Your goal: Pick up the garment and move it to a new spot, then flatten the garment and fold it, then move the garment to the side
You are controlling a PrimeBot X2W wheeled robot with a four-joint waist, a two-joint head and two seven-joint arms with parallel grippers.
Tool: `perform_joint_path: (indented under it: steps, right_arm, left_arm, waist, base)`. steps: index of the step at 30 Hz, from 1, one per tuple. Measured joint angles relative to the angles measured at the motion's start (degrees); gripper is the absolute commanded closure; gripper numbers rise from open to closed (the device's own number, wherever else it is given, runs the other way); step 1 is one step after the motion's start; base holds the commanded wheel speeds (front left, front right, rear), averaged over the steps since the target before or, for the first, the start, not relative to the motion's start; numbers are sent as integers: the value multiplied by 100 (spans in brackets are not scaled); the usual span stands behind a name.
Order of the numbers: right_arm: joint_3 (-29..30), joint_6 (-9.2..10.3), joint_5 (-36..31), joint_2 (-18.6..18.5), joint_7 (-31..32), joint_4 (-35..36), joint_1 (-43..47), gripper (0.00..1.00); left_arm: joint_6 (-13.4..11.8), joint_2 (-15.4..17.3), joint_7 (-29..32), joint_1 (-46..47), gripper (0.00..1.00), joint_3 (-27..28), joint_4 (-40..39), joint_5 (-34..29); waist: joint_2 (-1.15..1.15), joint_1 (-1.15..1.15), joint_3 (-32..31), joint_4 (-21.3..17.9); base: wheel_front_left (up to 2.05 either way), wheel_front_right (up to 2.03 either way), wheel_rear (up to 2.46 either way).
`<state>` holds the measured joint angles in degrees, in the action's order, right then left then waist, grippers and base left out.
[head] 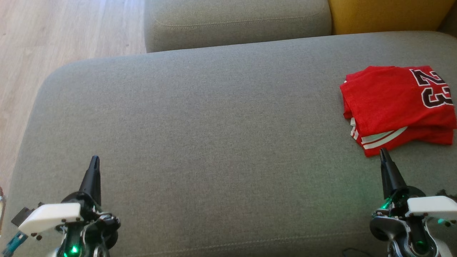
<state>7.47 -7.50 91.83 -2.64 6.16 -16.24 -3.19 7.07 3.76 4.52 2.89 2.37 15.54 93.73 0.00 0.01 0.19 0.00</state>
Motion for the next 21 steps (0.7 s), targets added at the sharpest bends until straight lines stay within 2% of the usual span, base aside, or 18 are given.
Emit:
perform_joint_path:
  steps: [21]
  right_arm:
    - [5,0,0,0,0,0,0,100]
  left_arm:
    - [0,-16,26,4,100,35,0,-2]
  waist:
    - [0,0,-1,0]
  base:
    - [0,0,0]
